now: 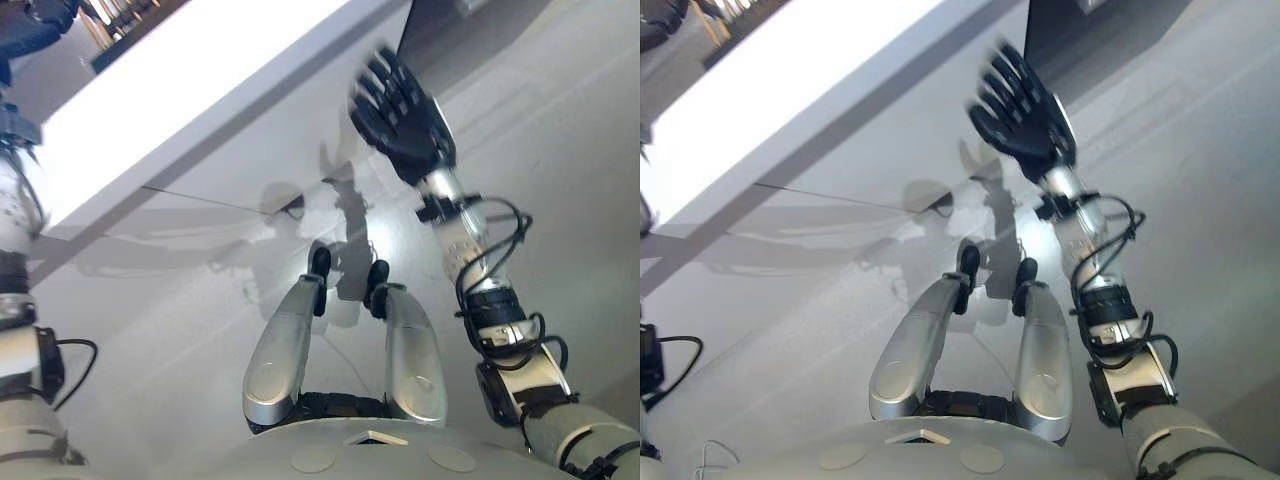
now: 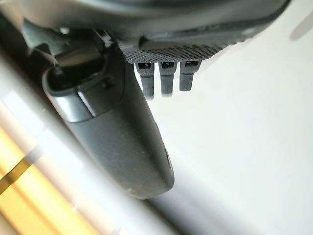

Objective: Pick up plates and place into dishwasher.

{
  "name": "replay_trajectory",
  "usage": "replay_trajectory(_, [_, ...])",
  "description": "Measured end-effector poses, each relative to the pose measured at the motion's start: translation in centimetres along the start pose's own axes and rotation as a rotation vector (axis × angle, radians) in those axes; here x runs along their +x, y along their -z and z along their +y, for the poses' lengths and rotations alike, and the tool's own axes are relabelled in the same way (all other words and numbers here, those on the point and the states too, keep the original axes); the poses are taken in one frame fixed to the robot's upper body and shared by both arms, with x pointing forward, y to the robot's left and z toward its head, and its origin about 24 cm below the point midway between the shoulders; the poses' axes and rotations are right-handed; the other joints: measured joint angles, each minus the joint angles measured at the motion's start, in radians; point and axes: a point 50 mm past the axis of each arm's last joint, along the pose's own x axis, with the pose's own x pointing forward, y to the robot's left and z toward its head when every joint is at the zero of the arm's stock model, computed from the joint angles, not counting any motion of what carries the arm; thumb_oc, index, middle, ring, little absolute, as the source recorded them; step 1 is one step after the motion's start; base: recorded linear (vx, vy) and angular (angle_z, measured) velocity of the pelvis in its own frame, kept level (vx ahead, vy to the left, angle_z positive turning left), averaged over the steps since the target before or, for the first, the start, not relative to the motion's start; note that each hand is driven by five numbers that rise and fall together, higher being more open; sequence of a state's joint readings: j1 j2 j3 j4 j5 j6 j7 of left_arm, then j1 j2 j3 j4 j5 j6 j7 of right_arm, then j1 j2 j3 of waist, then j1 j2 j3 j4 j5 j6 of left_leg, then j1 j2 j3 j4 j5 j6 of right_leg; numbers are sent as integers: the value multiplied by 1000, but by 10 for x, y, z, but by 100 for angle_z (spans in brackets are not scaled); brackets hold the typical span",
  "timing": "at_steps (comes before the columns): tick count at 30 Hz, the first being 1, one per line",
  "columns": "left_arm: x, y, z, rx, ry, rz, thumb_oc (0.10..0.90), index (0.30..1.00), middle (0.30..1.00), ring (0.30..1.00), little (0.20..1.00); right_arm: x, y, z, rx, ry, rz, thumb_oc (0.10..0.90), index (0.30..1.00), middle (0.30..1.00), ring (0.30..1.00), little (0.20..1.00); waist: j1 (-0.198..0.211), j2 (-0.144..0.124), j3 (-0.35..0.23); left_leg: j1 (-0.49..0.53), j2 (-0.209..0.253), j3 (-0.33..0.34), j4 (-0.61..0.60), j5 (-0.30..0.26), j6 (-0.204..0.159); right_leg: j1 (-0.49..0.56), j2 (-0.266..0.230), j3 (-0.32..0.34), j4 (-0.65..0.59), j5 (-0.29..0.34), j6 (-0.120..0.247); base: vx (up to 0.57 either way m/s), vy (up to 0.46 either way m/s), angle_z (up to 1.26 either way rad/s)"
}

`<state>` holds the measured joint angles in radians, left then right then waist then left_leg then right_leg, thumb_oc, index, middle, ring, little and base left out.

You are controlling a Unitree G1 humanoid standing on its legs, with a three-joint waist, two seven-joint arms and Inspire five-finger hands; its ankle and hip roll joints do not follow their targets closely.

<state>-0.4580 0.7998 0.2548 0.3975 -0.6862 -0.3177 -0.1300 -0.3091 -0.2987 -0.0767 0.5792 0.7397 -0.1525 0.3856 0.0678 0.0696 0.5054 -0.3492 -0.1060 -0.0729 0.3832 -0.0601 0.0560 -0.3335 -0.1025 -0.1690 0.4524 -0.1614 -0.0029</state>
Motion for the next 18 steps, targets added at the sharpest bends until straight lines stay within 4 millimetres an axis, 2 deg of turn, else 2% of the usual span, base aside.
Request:
replay_trajectory(2, [-23, 12, 8, -12, -40, 23, 800, 900, 900, 900, 900, -53, 32, -45, -30, 187, 123, 800, 900, 900, 900, 900, -6, -1, -11, 79, -1, -2, -84, 26, 6, 75, 5, 0, -76, 19, 12, 21, -46, -3])
replay_trajectory(4, [-43, 24, 18, -26, -102, 52, 800, 900, 900, 900, 900, -102, 58, -70, -61, 312, 260, 800, 900, 900, 900, 900, -20, -7, -59, 117, 2, -5, -148, 42, 4, 114, 12, -2, -142, 33, 15, -2, -52, 3])
replay_trajectory(5, [-57, 34, 26, -26, -147, 94, 800, 900, 900, 900, 900, -134, 75, -80, -77, 376, 364, 800, 900, 900, 900, 900, -34, -13, -91, 157, 5, -3, -196, 56, 2, 156, 17, -6, -187, 41, 16, -2, -81, 9])
replay_trajectory(7, [-69, 45, 32, -22, -179, 143, 800, 900, 900, 900, 900, -162, 88, -85, -108, 416, 463, 800, 900, 900, 900, 900, -51, -19, -130, 202, 13, 0, -240, 61, 2, 209, 30, -6, -243, 52, 15, 2, -63, 9])
replay_trajectory(8, [-75, 50, 35, -18, -186, 173, 800, 900, 900, 900, 900, -174, 97, -85, -114, 428, 521, 800, 900, 900, 900, 900, -51, -31, -165, 220, 19, 0, -265, 64, -1, 231, 39, -6, -277, 59, 14, 0, -53, 1])
replay_trajectory(11, [-84, 60, 36, -24, -187, 225, 800, 900, 900, 900, 900, -188, 113, -83, -148, 429, 634, 800, 900, 900, 900, 900, -62, -56, -221, 286, 33, -1, -328, 81, -11, 309, 55, -7, -362, 79, 8, -32, -68, 12])
replay_trajectory(15, [-102, 78, 32, -63, -191, 309, 800, 900, 900, 900, 900, -190, 122, -83, -213, 448, 729, 800, 900, 900, 900, 900, -65, -59, -291, 349, 43, 0, -393, 100, -21, 376, 70, -10, -428, 94, 2, -42, -64, 8])
replay_trajectory(18, [-111, 88, 31, -81, -192, 368, 800, 900, 900, 900, 900, -199, 132, -82, -301, 435, 845, 800, 900, 900, 900, 900, -61, -61, -335, 383, 50, -1, -432, 111, -27, 410, 79, -12, -462, 99, 0, -66, -51, 6])
